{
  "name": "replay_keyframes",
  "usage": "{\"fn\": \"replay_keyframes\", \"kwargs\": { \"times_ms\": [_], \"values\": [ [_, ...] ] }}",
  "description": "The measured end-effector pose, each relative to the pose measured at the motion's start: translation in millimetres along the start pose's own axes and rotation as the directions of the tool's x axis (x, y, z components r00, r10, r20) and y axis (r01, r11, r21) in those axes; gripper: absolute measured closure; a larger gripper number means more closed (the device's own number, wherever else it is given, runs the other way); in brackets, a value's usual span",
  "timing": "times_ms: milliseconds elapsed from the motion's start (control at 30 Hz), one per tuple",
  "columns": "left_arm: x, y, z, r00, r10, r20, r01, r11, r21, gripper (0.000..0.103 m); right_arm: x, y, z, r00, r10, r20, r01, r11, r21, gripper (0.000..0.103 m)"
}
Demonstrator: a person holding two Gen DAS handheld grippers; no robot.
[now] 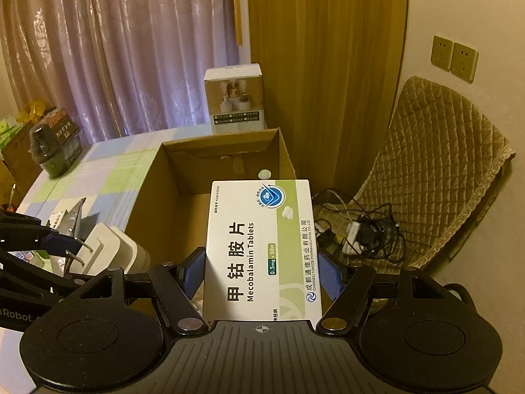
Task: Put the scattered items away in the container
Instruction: 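Carry the plug adapter and Mecobalamin box with both tools over the cardboard box, then lower the plug adapter into the box and open the left tool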
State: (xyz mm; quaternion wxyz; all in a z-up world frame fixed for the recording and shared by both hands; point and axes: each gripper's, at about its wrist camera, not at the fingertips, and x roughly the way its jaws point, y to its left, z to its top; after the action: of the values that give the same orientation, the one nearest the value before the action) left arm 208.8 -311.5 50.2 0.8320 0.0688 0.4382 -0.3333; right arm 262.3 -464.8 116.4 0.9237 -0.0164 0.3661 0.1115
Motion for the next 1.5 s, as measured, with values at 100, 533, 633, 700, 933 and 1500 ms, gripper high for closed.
{"fn": "replay_keyframes", "kwargs": {
  "times_ms": [100,533,633,700,933,1500],
  "values": [
    [7,-1,3,1.000,0.000,-0.005,0.000,1.000,0.006,0.043,4,-2,0,1.000,0.004,-0.003,-0.004,1.000,0.002,0.030],
    [33,-2,6,0.999,0.007,-0.031,-0.007,1.000,0.005,0.043,21,-10,1,1.000,0.006,-0.020,-0.007,1.000,-0.002,0.030],
    [38,0,7,0.999,0.008,-0.036,-0.007,1.000,0.006,0.043,25,-11,2,1.000,0.005,-0.024,-0.005,1.000,0.000,0.030],
    [41,1,7,0.999,0.007,-0.038,-0.007,1.000,0.004,0.043,27,-12,1,1.000,0.003,-0.027,-0.003,1.000,0.004,0.030],
    [48,2,10,0.999,0.006,-0.041,-0.005,1.000,0.013,0.043,30,-15,1,1.000,0.001,-0.029,-0.001,1.000,0.004,0.030],
    [24,20,-3,0.998,0.061,0.001,-0.061,0.998,-0.023,0.026,42,-9,5,0.999,0.016,-0.033,-0.016,1.000,-0.010,0.030]
  ]
}}
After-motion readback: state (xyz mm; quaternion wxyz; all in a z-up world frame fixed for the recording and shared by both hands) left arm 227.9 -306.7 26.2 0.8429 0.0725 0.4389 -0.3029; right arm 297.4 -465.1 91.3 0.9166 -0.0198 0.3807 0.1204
